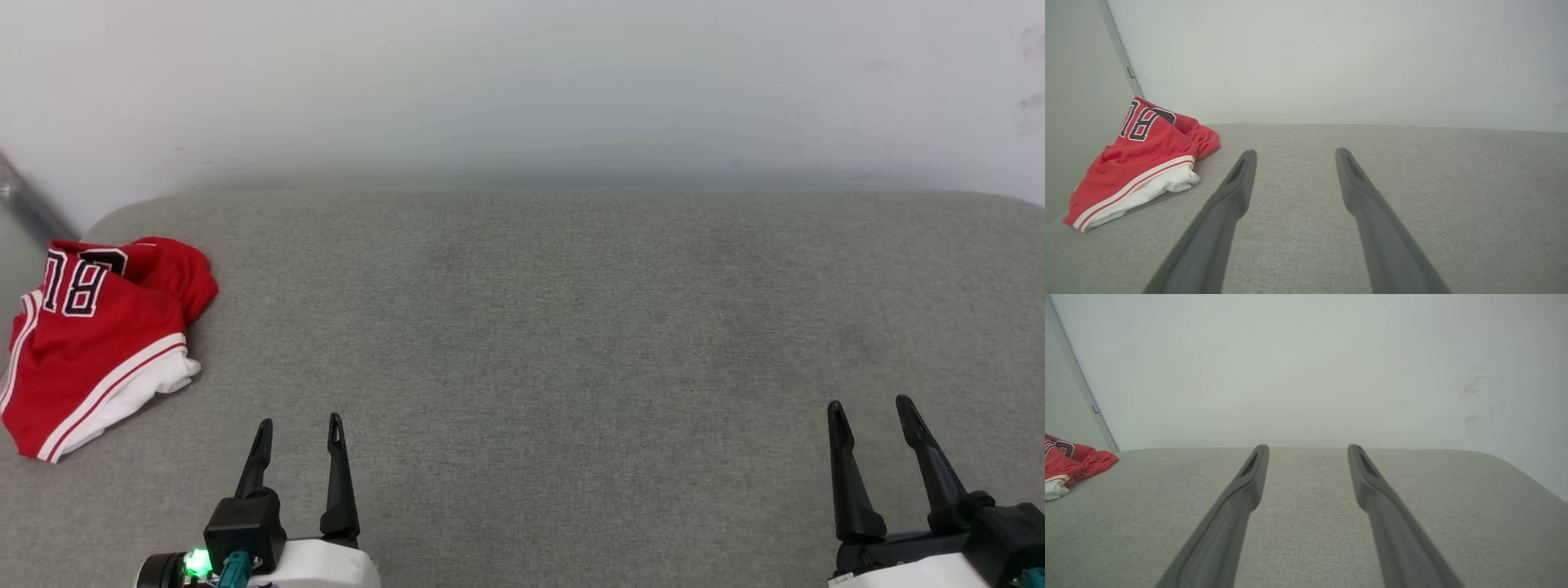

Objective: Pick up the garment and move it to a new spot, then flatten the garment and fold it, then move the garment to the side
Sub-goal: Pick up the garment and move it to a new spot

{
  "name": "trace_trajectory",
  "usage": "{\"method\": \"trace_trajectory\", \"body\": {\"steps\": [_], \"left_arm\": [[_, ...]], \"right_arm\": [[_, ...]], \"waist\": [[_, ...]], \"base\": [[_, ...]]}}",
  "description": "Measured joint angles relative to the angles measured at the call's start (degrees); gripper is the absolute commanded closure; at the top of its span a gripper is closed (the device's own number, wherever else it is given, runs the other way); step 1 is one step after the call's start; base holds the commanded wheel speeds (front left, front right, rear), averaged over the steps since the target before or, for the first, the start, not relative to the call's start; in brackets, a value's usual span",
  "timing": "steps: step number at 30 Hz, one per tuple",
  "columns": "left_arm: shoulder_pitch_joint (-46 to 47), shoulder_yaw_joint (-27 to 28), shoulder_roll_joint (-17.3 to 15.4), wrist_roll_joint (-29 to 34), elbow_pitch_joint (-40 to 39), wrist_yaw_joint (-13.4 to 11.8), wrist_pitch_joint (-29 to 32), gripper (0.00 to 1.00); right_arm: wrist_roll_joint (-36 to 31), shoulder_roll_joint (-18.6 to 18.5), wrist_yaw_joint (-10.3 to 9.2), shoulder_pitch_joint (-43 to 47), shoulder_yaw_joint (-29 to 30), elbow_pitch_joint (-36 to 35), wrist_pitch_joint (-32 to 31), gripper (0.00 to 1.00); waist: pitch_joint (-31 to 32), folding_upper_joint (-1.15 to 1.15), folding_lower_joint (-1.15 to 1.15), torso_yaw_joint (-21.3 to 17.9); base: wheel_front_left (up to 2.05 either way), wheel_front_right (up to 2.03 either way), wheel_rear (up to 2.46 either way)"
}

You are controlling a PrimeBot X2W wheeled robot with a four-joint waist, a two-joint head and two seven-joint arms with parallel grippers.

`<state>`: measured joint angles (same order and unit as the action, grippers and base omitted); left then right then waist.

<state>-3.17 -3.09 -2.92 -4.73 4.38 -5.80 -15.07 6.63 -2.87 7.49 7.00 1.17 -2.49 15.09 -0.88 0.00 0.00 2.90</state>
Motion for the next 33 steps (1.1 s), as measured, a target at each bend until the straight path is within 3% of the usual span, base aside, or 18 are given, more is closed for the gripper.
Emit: {"method": "trace_trajectory", "body": {"steps": [33], "left_arm": [[-1.2,2.79,-0.01,-1.08,-0.22,-0.68,0.0,0.0]], "right_arm": [[-1.12,0.0,0.01,1.79,-0.48,-0.51,0.0,0.0]], "waist": [[1.49,0.0,0.0,22.04]], "base": [[0.0,0.0,0.0]]}}
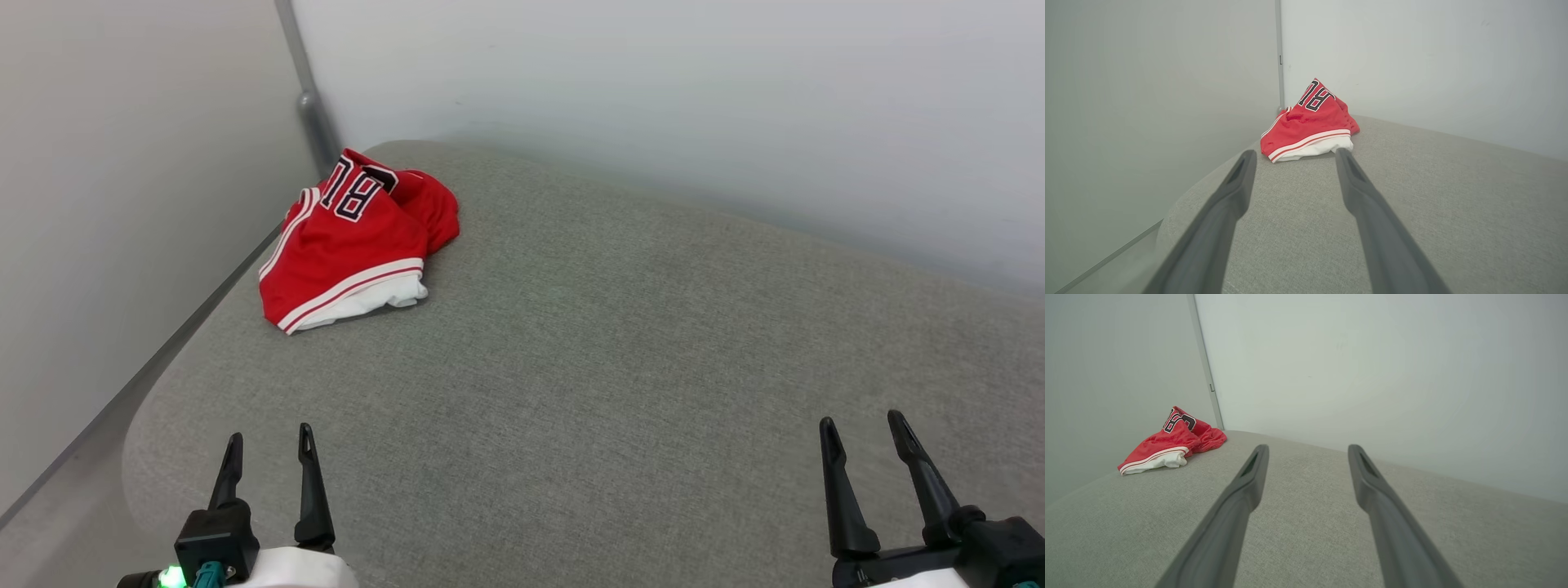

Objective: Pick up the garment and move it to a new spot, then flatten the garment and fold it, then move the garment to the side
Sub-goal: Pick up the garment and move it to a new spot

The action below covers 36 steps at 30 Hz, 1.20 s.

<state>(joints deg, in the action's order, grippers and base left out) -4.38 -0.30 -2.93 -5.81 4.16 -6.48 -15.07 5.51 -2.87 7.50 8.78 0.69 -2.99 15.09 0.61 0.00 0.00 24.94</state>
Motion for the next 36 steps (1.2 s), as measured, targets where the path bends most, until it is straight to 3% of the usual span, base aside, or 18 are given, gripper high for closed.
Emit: {"method": "trace_trajectory", "body": {"steps": [8,16,20,28,36], "left_arm": [[-0.2,0.57,0.01,-0.05,-0.15,0.0,0.0,0.0],[-0.62,1.66,0.01,-0.33,-0.03,0.53,0.0,0.0],[0.87,3.1,0.03,-0.93,0.11,2.54,0.0,0.0],[14.84,9.77,-2.94,-1.48,-0.02,7.75,0.0,0.0],[33.41,14.21,-8.89,-1.93,3.47,11.15,0.0,0.0]], "right_arm": [[0.15,0.0,0.0,0.03,-0.24,0.18,0.0,0.0],[0.41,0.0,0.0,0.03,-0.99,0.35,0.0,0.0],[-0.01,0.0,0.0,0.02,-0.88,0.02,0.0,0.0],[-4.05,0.0,0.0,-1.71,0.09,-1.57,0.0,0.0],[-8.87,0.01,0.0,-5.92,1.86,-4.44,0.01,0.0]], "waist": [[-0.02,0.0,0.0,2.92],[0.38,0.0,0.0,2.68],[-0.16,0.0,0.0,1.83],[-4.64,0.0,0.0,0.08],[-13.43,0.0,0.01,-1.93]], "base": [[0.0,0.0,0.0],[0.0,0.0,0.0],[0.0,0.0,0.0],[0.0,0.0,0.0],[0.0,0.0,0.0]]}}
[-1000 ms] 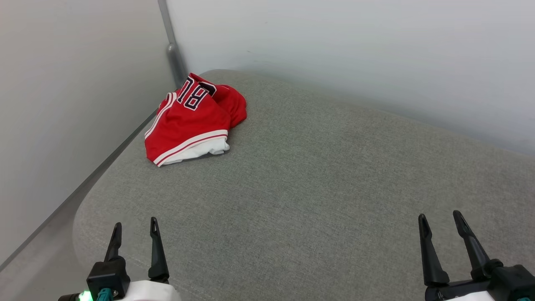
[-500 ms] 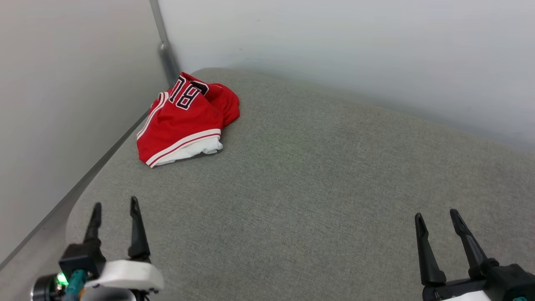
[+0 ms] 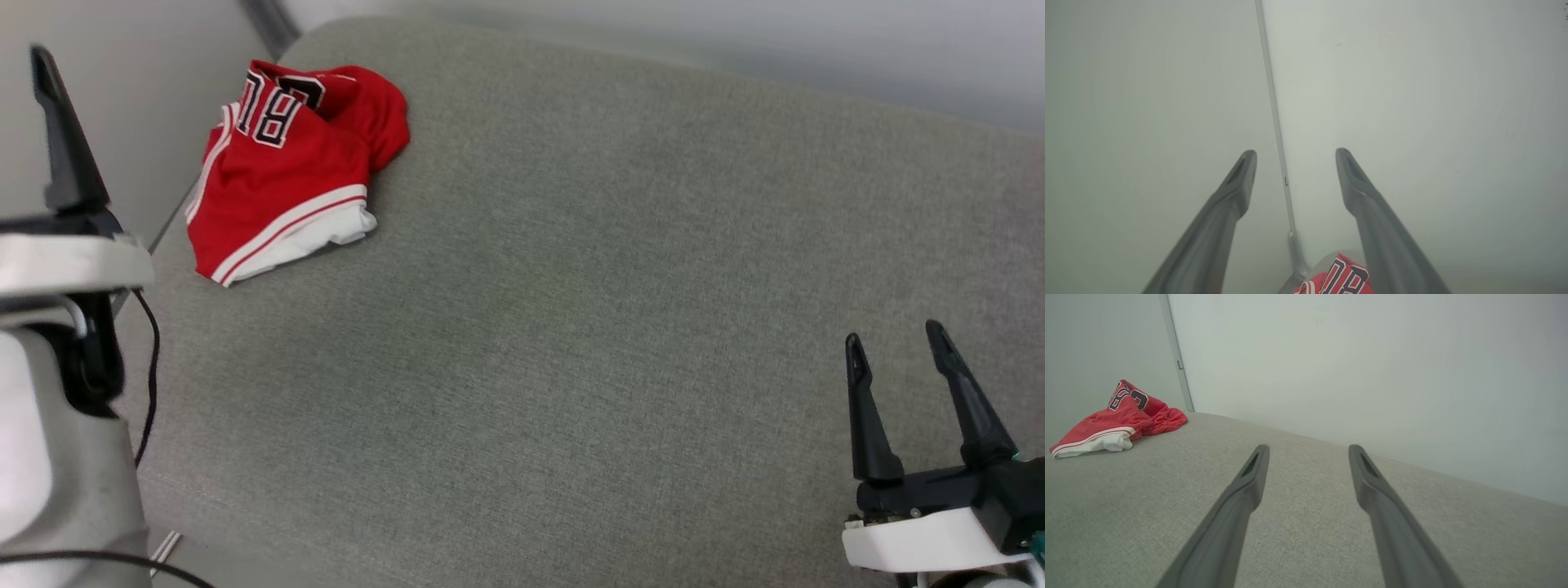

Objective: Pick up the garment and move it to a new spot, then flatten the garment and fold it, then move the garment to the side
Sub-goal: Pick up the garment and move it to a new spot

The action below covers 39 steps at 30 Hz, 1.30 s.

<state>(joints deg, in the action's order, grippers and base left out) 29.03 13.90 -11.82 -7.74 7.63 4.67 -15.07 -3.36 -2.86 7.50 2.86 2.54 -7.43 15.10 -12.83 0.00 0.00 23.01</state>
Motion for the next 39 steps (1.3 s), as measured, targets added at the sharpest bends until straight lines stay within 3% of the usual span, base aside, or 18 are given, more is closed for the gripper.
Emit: {"method": "trace_trajectory", "body": {"steps": [9,14,20,25,29,34,39], "left_arm": [[17.03,2.56,-4.68,-1.89,6.3,1.91,0.0,0.0],[25.1,1.26,-9.16,-3.96,16.61,2.4,1.15,0.0],[31.53,-7.4,-15.96,-9.51,27.25,2.72,15.24,0.0],[32.39,-19.16,-20.26,-23.95,30.74,2.72,33.33,0.0],[32.24,-25.09,-25.24,-34.16,29.24,2.81,41.12,0.0],[30.96,-30.37,-28.1,-44.79,29.45,2.81,50.89,0.0],[31.09,-33.42,-30.16,-51.14,30.41,2.81,56.05,0.0]], "right_arm": [[-3.86,0.01,0.0,-4.47,1.92,-4.64,0.0,0.0],[-5.34,-0.44,0.0,-5.21,3.16,-7.91,-0.01,0.0],[-5.88,-1.66,0.0,-5.26,4.49,-11.87,-0.01,0.0],[-6.3,-2.21,0.0,-6.21,3.88,-14.41,0.0,0.0],[-6.51,-3.07,0.0,-6.33,3.74,-15.67,-0.01,0.0],[-6.75,-3.63,0.0,-6.49,4.31,-16.8,0.0,0.0],[-6.91,-3.82,0.0,-6.6,4.35,-17.8,0.01,0.0]], "waist": [[-11.52,0.0,0.01,-2.27],[-16.94,0.0,0.01,-3.88],[-21.94,0.0,0.02,-5.5],[-24.8,0.0,0.01,-6.79],[-26.6,0.0,0.01,-7.42],[-28.52,0.0,0.01,-8.17],[-30.13,0.0,0.0,-8.72]], "base": [[0.0,0.0,0.0],[0.0,0.0,0.0],[0.0,0.0,0.0],[0.0,0.0,0.0],[0.0,0.0,0.0],[0.0,0.0,0.0],[0.0,0.0,0.0]]}}
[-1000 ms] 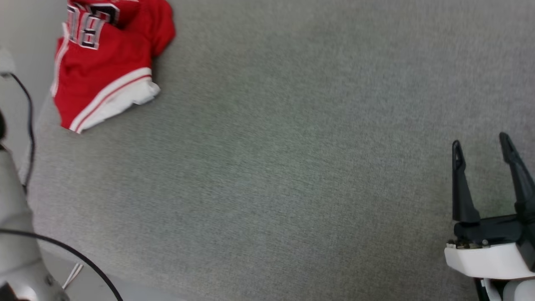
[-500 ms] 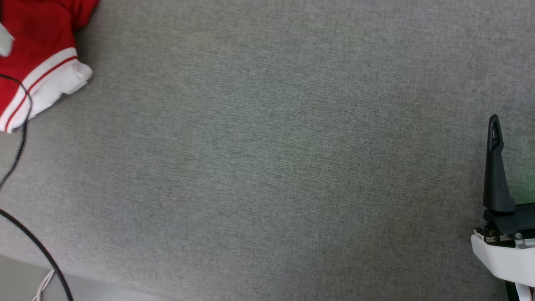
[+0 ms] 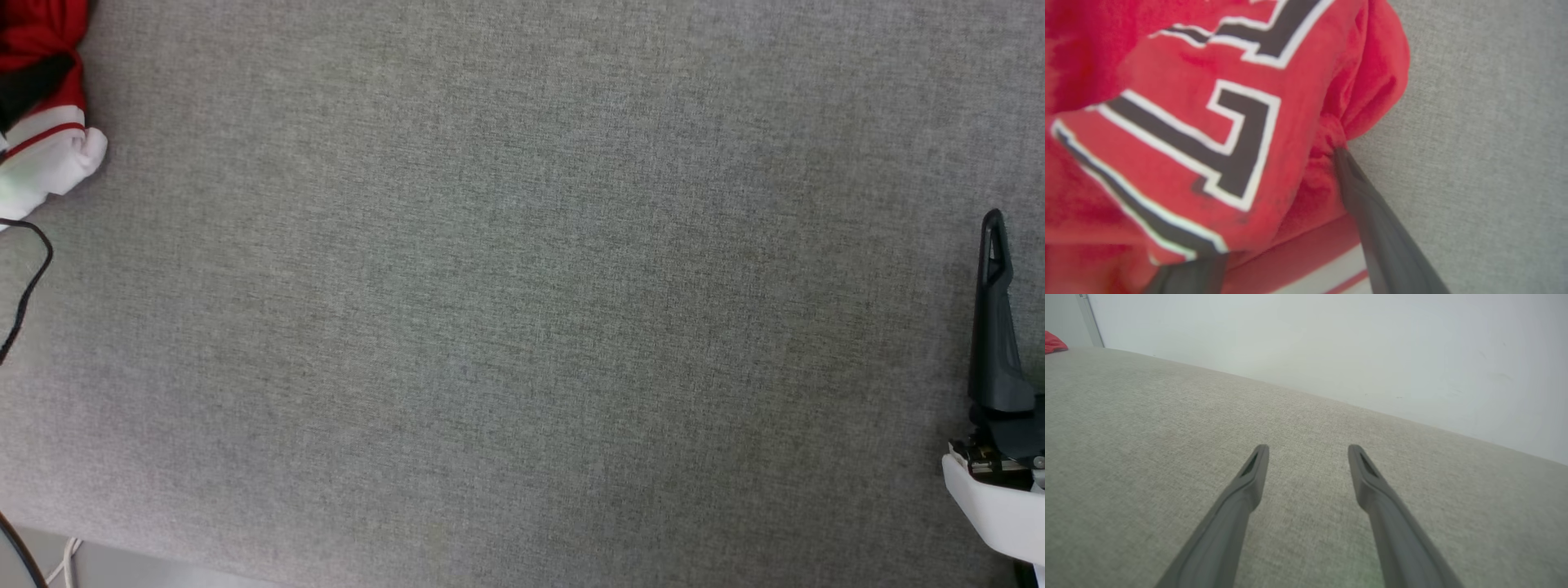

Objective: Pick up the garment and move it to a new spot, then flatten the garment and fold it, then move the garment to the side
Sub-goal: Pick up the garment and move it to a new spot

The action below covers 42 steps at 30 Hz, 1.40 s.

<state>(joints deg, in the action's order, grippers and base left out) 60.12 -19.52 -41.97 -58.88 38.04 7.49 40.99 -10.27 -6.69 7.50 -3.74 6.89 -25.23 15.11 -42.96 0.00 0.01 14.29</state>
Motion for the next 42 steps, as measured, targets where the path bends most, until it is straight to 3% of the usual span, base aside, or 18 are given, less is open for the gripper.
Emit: {"method": "trace_trajectory", "body": {"steps": [2,3,4,15,23,28,33,42], "left_arm": [[0.42,-0.89,-0.57,-1.44,0.34,0.0,0.75,0.0],[0.65,-1.44,-0.67,-1.93,0.44,0.0,0.76,0.44],[0.93,-2.14,-0.85,-2.26,0.4,-0.01,0.68,1.0],[2.65,-8.76,-5.08,-3.03,-1.18,-0.09,-6.42,1.0],[6.55,-15.08,-9.47,-0.98,-7.77,-0.09,-8.77,1.0],[9.85,-19.36,-10.55,0.44,-13.38,-0.08,-8.89,1.0],[14.39,-23.24,-11.09,1.78,-18.57,-0.09,-7.5,1.0],[23.09,-30.02,-7.67,3.9,-26.71,-0.09,-3.8,1.0]], "right_arm": [[-0.13,-0.04,0.0,0.01,-0.01,-0.29,0.01,0.0],[-0.16,-0.07,0.0,0.01,-0.04,-0.36,0.01,0.0],[-0.16,-0.11,0.0,-0.01,-0.08,-0.36,0.01,0.0],[0.59,0.59,0.0,-0.37,-1.59,2.43,-0.01,0.0],[1.87,2.14,0.0,-0.46,-3.55,5.31,-0.01,0.0],[3.16,3.09,0.0,-0.41,-4.17,6.92,-0.02,0.0],[3.98,3.6,0.0,0.19,-4.93,8.44,-0.01,0.0],[8.38,3.68,0.0,0.98,-4.7,10.1,-0.02,0.0]], "waist": [[-0.41,0.0,-0.01,-0.1],[-0.55,0.0,-0.01,-0.13],[-0.6,0.0,-0.01,-0.19],[3.93,0.0,-0.01,-0.38],[11.19,0.0,-0.01,-0.7],[15.98,0.0,-0.02,-1.41],[20.24,0.0,-0.02,-2.93],[25.02,0.0,-0.02,-8.49]], "base": [[0.0,0.0,0.0],[0.0,0.0,0.0],[0.0,0.0,0.0],[0.0,0.0,0.0],[0.0,0.0,0.0],[0.0,0.0,0.0],[0.0,0.0,0.0],[0.0,0.0,0.0]]}}
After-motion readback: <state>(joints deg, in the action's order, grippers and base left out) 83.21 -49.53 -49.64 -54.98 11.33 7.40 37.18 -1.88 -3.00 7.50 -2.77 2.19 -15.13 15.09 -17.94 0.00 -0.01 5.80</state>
